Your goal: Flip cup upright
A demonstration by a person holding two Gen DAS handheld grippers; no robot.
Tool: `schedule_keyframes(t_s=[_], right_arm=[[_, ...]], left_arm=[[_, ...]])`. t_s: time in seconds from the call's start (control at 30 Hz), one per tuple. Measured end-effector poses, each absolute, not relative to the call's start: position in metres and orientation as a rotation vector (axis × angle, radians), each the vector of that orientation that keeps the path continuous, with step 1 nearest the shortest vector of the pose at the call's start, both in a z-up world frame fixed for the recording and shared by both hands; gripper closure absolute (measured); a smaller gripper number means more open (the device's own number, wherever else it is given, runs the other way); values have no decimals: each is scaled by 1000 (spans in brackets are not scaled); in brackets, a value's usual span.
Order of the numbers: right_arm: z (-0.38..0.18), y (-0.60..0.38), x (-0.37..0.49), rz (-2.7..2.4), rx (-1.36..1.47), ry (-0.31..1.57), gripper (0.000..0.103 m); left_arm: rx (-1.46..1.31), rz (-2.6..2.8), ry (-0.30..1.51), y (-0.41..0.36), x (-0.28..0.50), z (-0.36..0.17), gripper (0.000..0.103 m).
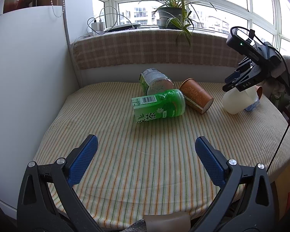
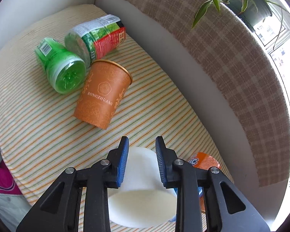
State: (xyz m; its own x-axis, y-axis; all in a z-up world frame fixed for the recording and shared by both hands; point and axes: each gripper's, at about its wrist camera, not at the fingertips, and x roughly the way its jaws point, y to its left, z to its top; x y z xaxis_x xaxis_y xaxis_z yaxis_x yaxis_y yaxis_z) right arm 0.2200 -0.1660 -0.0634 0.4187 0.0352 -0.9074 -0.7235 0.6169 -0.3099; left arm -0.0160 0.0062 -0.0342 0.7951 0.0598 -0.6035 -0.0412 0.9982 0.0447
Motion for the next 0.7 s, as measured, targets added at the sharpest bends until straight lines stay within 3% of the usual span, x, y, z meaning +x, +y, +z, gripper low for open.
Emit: schedule_keyframes(t_s=[0.27, 0.43, 0.6, 0.7], right_arm=[[4, -209, 178, 597, -544, 933, 74], [18, -242, 136, 499, -412, 844, 60], [10, -299, 74, 288, -171, 751, 34], [-8, -332, 37, 185, -18, 756, 33]], left_arm=[[56, -25, 636, -5, -7, -25, 1], [160, -239, 655, -34, 25, -11, 1], [150, -376, 855, -70, 77, -12, 1], [82, -421, 989, -91, 103, -17, 1]])
